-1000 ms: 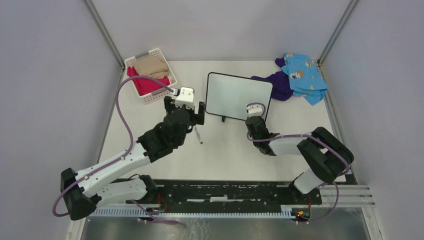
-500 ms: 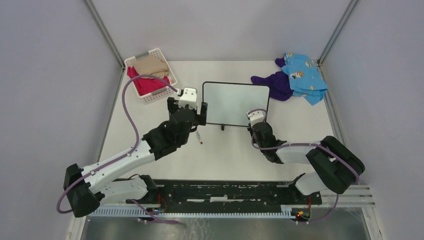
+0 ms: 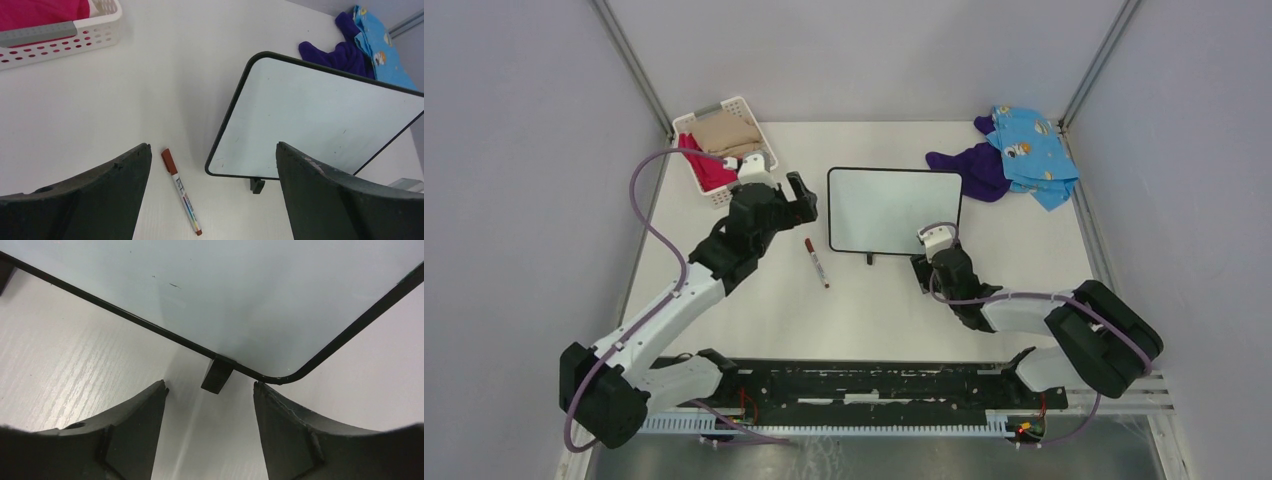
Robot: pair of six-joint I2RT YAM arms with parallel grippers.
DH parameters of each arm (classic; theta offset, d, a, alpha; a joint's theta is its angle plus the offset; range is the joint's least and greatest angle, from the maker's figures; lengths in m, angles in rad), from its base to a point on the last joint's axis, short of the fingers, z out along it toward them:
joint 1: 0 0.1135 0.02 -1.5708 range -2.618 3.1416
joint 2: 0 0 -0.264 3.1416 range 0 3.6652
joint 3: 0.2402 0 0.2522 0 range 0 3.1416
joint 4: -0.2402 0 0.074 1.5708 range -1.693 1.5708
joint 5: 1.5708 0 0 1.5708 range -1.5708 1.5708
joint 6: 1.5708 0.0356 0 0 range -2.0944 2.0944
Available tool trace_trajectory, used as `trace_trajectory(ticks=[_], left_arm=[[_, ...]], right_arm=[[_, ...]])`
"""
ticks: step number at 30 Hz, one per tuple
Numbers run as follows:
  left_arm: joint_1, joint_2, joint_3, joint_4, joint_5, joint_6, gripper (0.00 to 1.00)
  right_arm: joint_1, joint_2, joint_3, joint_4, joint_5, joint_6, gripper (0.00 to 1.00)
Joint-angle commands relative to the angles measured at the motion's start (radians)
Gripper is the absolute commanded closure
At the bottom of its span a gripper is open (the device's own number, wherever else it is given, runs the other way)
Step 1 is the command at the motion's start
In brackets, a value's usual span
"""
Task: Write a sentence on the whiteboard
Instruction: Move the whiteboard stand to the center of the board, then adjust the whiteboard on the whiteboard stand.
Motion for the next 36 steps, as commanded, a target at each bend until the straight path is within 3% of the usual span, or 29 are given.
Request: trace_trajectory(ticks=[1,8,14,18,23,36], left_arm=[[0.083,-0.001,-0.025,0.096,0.230,-0.113,0.00],[0.108,0.026,-0.072,0.280,0.281,-0.043,0.00],[0.212,0.119,-0.027,0.264,0.366,-0.065,0.00],[0.284,0.172,-0.066,0.356,0.534,-0.102,0.00],[0.298,0.254,-0.090,0.475,0.707,-0.111,0.01],[0.307,0.406,-0.138,0.658,0.754,-0.089,0.11]], right_arm=[[0.001,-0.031,-0.005,-0.015,0.002,0.015,0.25],[0.002,-0.099,-0.002,-0.051,0.010,0.069,0.18],[0.001,-0.173,-0.022,-0.076,0.050,0.157,0.19],[0.001,-0.186,-0.035,-0.070,0.048,0.179,0.25],[0.001,-0.141,-0.024,-0.062,0.031,0.199,0.33],[0.001,-0.068,0.002,-0.019,0.060,0.202,0.40]])
